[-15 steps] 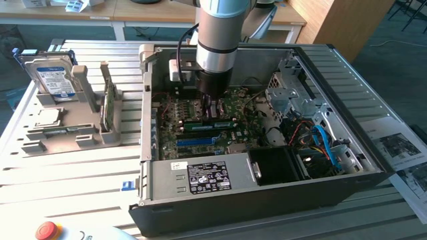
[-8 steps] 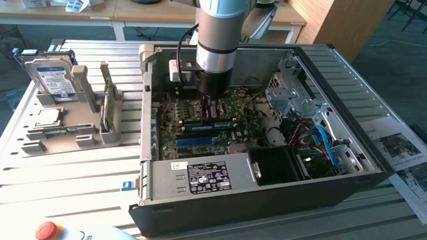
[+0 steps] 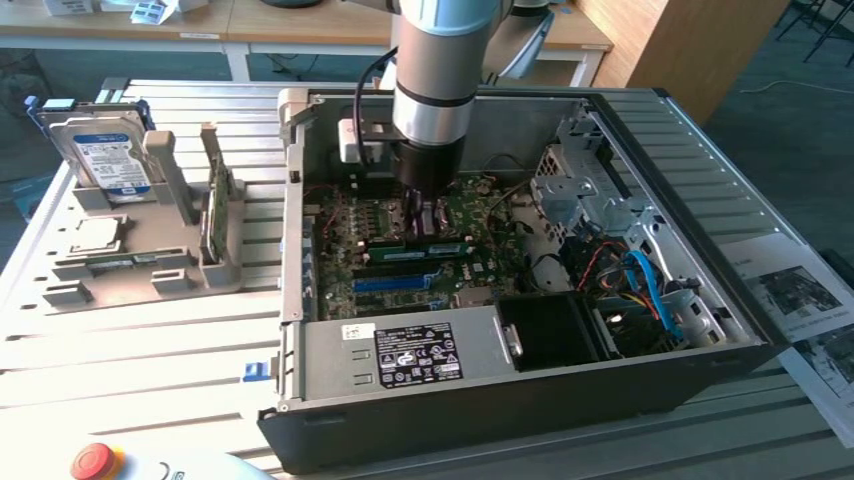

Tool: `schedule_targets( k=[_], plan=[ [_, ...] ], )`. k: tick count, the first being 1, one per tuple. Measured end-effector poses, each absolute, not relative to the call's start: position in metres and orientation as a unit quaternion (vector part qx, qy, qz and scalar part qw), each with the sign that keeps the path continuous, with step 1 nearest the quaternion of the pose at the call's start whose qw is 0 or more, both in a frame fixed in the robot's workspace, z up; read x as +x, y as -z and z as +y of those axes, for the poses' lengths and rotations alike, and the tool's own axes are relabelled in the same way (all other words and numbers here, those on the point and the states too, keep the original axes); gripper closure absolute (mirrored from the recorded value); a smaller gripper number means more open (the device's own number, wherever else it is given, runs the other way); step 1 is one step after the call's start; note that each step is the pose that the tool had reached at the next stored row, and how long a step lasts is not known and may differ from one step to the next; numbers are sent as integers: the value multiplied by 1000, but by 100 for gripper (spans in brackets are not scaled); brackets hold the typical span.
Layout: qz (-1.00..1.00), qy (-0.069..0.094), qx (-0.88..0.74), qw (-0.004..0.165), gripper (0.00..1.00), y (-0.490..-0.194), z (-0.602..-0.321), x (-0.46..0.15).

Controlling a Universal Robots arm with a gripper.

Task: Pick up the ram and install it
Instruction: 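Press down the ram until it locks into place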

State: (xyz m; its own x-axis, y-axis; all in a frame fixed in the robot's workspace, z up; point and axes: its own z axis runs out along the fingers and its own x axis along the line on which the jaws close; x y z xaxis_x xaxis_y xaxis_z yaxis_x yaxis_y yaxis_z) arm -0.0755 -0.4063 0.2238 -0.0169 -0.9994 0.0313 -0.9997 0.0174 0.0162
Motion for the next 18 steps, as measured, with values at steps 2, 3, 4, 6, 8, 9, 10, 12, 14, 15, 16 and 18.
schedule_targets(
  k=[2,3,4,6,8,9,10,12,14,15,16,18],
  plan=[
    [-713,-5,701,17,90,-226,-406,-76],
    [-713,-5,701,17,90,-227,-406,-76],
    [-713,-5,701,17,90,-228,-406,-76],
    [-713,-5,701,17,90,-230,-406,-76],
    [-713,-5,701,17,90,-232,-406,-76],
    [-713,-5,701,17,90,-233,-406,-76],
    [-713,-5,701,17,90,-234,-406,-76],
    [-713,-5,701,17,90,-237,-406,-76],
    [-713,-5,701,17,90,-241,-406,-76],
    [-713,-5,701,17,90,-243,-406,-76],
    [-713,-5,701,17,90,-245,-406,-76],
    [-713,-5,701,17,90,-248,-406,-76]
  ],
)
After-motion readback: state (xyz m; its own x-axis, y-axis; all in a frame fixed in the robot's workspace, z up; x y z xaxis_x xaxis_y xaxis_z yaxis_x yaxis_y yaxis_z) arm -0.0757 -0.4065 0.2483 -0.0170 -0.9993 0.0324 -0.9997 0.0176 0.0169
